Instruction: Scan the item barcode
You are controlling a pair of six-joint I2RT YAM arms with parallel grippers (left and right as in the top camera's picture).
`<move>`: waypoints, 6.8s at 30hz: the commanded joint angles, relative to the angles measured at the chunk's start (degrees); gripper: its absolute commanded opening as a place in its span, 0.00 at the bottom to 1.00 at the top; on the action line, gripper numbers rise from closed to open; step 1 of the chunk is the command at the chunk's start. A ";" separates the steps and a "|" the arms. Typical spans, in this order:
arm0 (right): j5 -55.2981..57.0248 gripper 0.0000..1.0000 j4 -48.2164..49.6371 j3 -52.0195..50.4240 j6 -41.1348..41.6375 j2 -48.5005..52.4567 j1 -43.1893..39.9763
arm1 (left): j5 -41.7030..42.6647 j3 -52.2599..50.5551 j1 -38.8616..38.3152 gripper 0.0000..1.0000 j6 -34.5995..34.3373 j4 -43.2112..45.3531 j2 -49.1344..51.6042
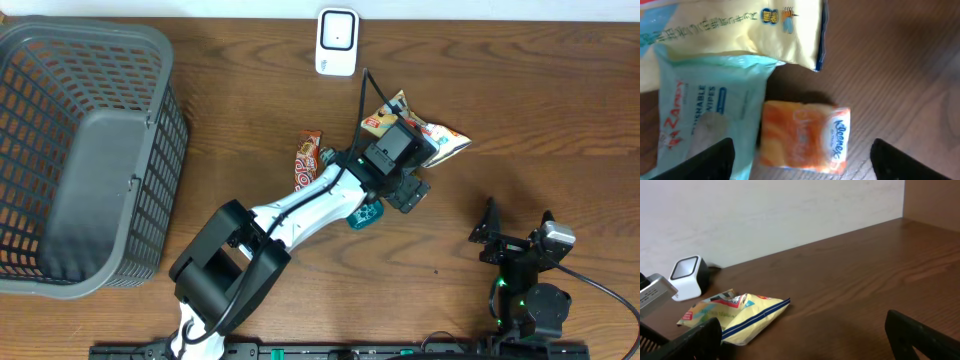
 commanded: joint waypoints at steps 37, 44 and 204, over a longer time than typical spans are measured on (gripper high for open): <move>0.50 0.99 -0.15 -0.09 -0.81 -0.31 -0.13 | -24.35 7.93 43.10 1.00 8.57 32.85 -33.83; 0.50 0.99 -0.15 -0.09 -0.81 -0.31 -0.13 | -24.37 7.93 45.62 0.99 8.59 32.87 -36.72; 5.97 0.01 -44.61 80.24 0.94 119.58 38.14 | -0.24 -4.94 52.85 0.99 5.70 -9.84 -106.49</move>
